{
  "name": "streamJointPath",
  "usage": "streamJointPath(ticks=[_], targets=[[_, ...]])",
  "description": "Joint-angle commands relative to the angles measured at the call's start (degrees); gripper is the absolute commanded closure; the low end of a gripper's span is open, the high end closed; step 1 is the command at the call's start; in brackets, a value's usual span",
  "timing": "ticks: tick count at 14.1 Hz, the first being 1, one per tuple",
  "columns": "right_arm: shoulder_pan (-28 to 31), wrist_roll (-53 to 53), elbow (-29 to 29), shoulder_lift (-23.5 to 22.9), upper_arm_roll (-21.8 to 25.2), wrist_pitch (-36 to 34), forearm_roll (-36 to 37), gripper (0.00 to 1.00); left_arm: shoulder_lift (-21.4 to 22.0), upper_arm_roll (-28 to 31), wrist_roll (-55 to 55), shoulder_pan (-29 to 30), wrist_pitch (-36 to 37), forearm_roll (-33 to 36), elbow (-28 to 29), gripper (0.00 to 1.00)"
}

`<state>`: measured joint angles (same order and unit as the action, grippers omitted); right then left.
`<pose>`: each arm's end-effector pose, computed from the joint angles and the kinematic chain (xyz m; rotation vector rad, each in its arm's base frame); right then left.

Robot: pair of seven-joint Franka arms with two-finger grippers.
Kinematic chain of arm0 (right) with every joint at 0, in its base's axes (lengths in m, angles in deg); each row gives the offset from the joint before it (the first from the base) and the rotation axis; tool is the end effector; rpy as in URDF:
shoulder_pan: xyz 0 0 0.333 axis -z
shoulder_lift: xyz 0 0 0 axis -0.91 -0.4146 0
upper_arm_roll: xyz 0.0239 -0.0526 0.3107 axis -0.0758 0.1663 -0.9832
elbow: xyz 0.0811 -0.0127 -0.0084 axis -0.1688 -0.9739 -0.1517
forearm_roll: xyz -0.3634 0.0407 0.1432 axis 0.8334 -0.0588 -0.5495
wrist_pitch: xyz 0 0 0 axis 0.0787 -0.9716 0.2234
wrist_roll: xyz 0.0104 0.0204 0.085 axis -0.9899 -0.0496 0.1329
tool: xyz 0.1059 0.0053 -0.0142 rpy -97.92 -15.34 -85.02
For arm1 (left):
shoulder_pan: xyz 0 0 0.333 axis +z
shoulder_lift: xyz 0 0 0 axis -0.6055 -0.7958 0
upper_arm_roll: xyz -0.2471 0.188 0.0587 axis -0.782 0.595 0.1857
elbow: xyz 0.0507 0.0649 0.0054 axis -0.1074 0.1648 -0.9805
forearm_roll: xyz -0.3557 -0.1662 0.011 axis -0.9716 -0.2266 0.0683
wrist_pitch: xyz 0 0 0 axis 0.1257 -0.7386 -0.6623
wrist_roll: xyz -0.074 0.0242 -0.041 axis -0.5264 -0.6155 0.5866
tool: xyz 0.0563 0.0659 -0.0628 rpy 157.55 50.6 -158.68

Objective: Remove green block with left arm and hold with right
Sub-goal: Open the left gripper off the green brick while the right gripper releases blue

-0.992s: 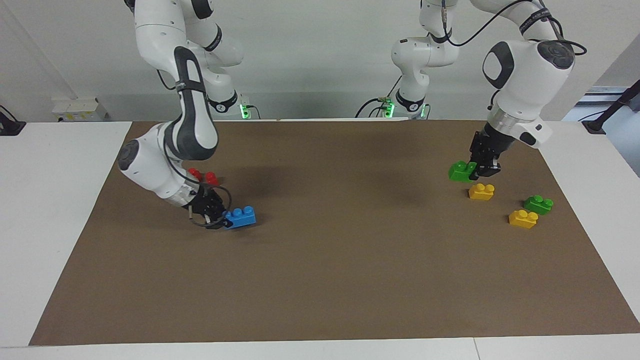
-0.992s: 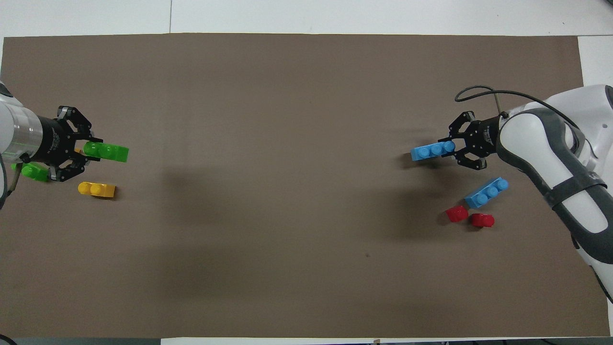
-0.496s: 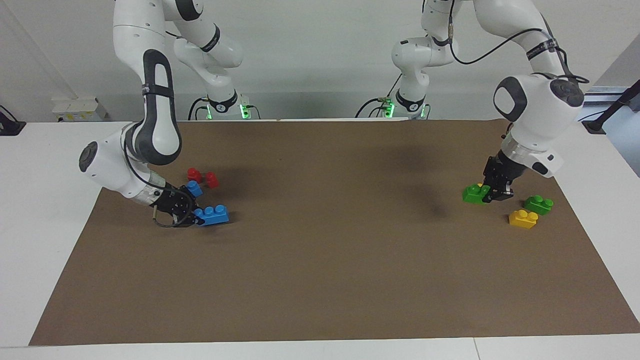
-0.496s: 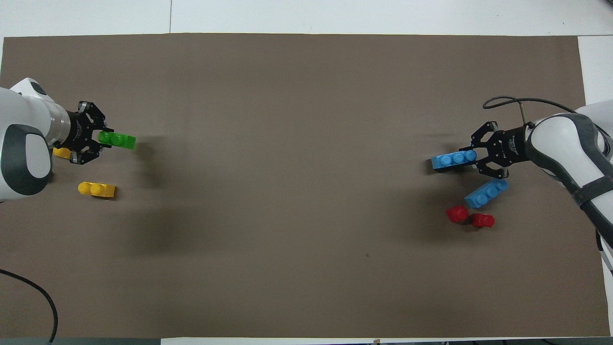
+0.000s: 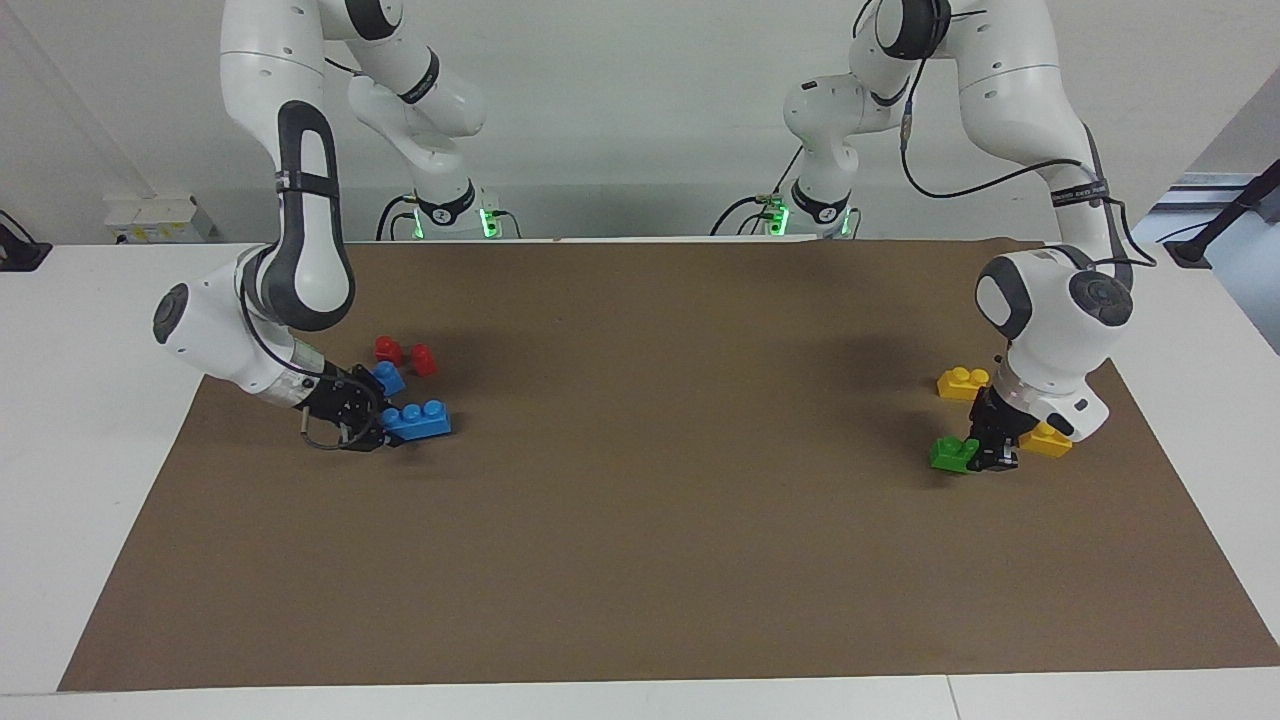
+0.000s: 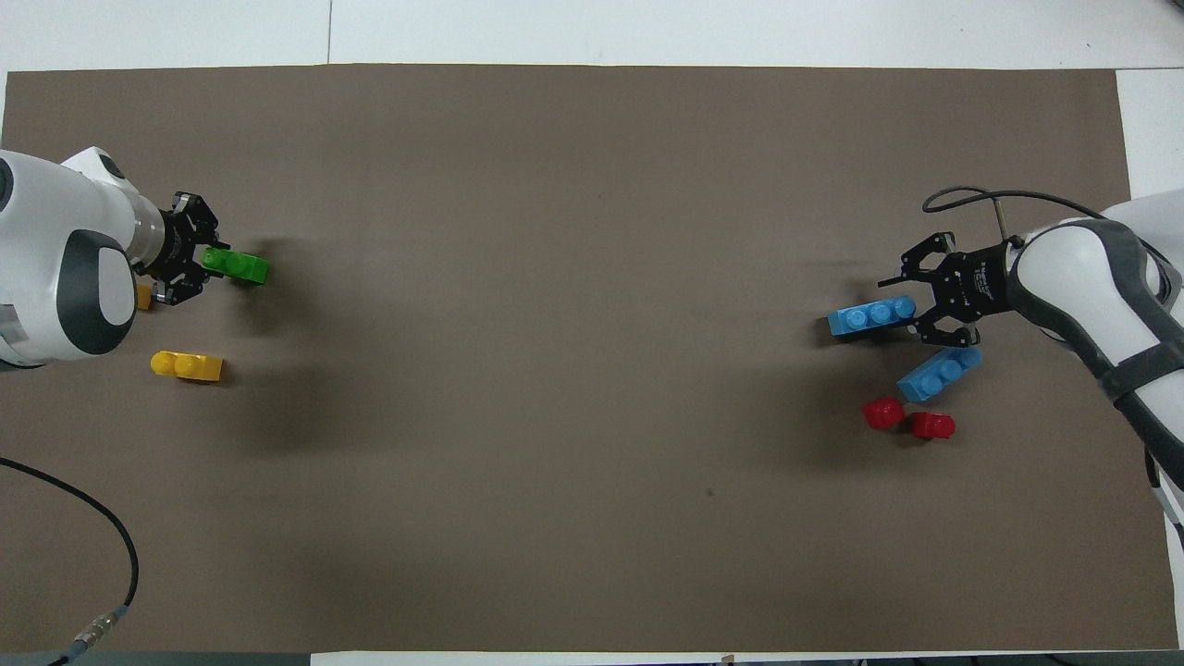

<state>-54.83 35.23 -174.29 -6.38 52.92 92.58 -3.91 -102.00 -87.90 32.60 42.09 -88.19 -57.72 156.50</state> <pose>0.5916 -0.0533 0.3187 -2.1583 1.7147 0.4625 0.6461 0.0370 0.3185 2.4923 1.8256 0.1331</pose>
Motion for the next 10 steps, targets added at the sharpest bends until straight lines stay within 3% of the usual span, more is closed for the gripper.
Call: streamJointPath(ticks=[1, 2, 3, 8, 10], targets=[[-0.47, 0.19, 2.72, 3.63, -0.14, -4.18, 3.5, 0.01, -0.59, -0.33, -3.22, -0.08, -1.13, 1.03, -0.21, 0.99], [-1.52, 0.11, 2.99, 4.25, -0.14, -4.36, 3.95, 0.0, -0.5, -0.25, -3.76, -0.17, -1.22, 1.03, 0.05, 0.37], [-1.53, 0.11, 2.91, 4.26, -0.14, -4.19, 3.95, 0.0, -0.59, -0.24, -3.86, -0.17, -1.39, 1.12, -0.03, 0.0], [-1.45, -1.56, 3.6, 4.96, -0.05, -5.14, 4.65, 0.0, 0.2, -0.24, -13.69, 0.09, -2.1, 3.23, -1.26, 0.0], [-2.32, -0.52, 6.67, 6.19, -0.22, -7.34, 10.33, 0.0, 0.64, -0.24, -17.37, 0.09, -2.01, 3.23, -2.49, 0.0]])
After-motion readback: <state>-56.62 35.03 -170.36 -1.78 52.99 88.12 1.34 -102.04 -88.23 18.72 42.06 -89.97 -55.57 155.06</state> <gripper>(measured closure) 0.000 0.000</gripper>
